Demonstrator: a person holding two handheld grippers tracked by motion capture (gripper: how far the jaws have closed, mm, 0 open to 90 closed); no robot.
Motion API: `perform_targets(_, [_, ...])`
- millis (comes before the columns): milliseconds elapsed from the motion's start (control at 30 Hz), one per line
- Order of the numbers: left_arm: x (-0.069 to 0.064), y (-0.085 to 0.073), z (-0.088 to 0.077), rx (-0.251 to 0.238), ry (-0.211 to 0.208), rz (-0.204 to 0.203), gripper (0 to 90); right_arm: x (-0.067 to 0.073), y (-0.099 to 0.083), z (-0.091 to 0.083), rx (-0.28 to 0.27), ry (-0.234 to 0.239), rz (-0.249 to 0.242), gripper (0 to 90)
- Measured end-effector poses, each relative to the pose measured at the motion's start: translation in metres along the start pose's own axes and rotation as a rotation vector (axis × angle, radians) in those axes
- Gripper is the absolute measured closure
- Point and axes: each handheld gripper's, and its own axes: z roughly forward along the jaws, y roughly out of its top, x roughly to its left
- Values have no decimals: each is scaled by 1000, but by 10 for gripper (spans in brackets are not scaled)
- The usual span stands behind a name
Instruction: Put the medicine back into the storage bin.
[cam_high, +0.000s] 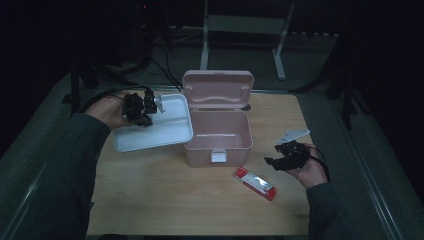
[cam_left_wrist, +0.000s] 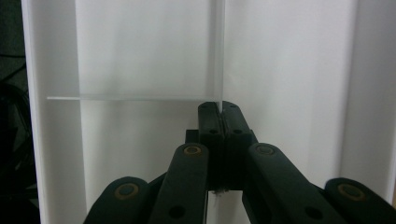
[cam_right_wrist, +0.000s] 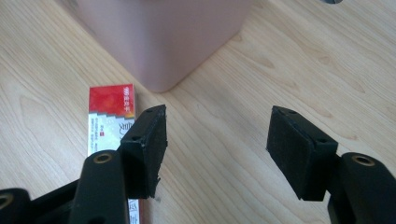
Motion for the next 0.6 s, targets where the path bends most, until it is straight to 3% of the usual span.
perform_targets(233, [2,-10,5,8,-12,-31,889,6,3,3,53,10,-32,437])
perform_targets(600, [7,-24,17,13,-21,-80,888,12,9,5,115,22,-60,443])
